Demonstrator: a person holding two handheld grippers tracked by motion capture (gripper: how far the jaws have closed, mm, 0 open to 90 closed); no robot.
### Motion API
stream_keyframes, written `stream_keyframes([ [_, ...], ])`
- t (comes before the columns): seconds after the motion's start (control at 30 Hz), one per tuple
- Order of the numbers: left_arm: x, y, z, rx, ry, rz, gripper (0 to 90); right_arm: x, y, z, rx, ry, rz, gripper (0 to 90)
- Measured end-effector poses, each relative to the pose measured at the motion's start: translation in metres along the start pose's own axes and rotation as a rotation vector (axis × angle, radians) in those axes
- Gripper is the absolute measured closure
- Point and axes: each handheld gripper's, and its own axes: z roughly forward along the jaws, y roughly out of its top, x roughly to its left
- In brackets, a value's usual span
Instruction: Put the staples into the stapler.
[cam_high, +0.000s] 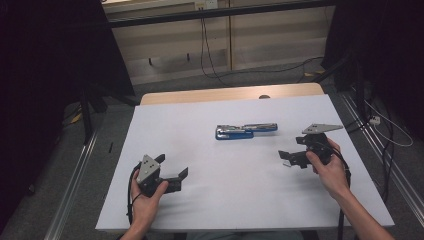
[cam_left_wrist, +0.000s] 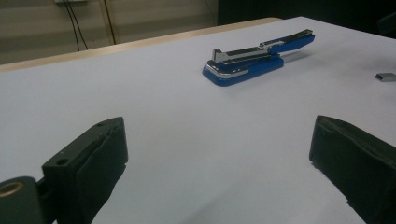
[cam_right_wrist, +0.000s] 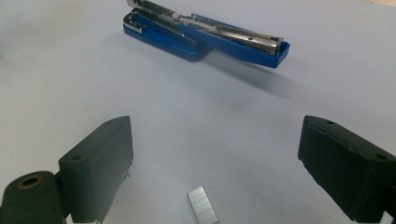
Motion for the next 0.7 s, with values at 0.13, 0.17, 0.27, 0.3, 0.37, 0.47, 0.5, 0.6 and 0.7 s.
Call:
stream_keyframes([
  [0.13, -0.003, 0.0023, 0.0031, -0.02, -0.01, 0.022, 4.4, -0.0015, 0.0017, 0.001, 0.01, 0.016, 0.003, 3.4],
  [0.17, -0.0031, 0.0021, 0.0036, -0.014, -0.011, 0.02, 4.4, -0.0016, 0.0022, 0.0007, 0.018, 0.012, 0.0, 3.0],
  [0.27, -0.0028, 0.0006, 0.0058, 0.004, -0.006, 0.02, 4.4, -0.0032, 0.0043, 0.0, 0.04, 0.035, -0.002, 3.0],
  [0.3, -0.0023, 0.0008, 0.0057, 0.006, -0.009, 0.019, 4.4, -0.0038, 0.0049, -0.0001, 0.047, 0.049, 0.001, 3.1],
  [0.37, -0.0023, 0.0012, 0.0053, -0.001, -0.014, 0.016, 4.4, -0.0057, 0.0068, -0.0004, 0.081, 0.075, -0.003, 6.2],
  [0.47, -0.0012, 0.0026, 0.0032, -0.019, -0.016, 0.006, 4.4, -0.0071, 0.0083, -0.0023, 0.102, 0.086, -0.014, 10.5],
  [0.5, -0.0006, 0.0026, 0.0026, -0.02, -0.013, 0.002, 4.3, -0.0071, 0.0085, -0.0022, 0.11, 0.081, -0.028, 10.7],
  [0.6, 0.0014, 0.0027, 0.0023, -0.034, 0.004, 0.004, 3.9, -0.0054, 0.0087, -0.002, 0.132, 0.101, -0.059, 10.8],
  [0.7, 0.0031, 0.0019, 0.0049, -0.02, 0.004, -0.002, 3.8, -0.0027, 0.0099, 0.0024, 0.175, 0.108, -0.081, 10.6],
])
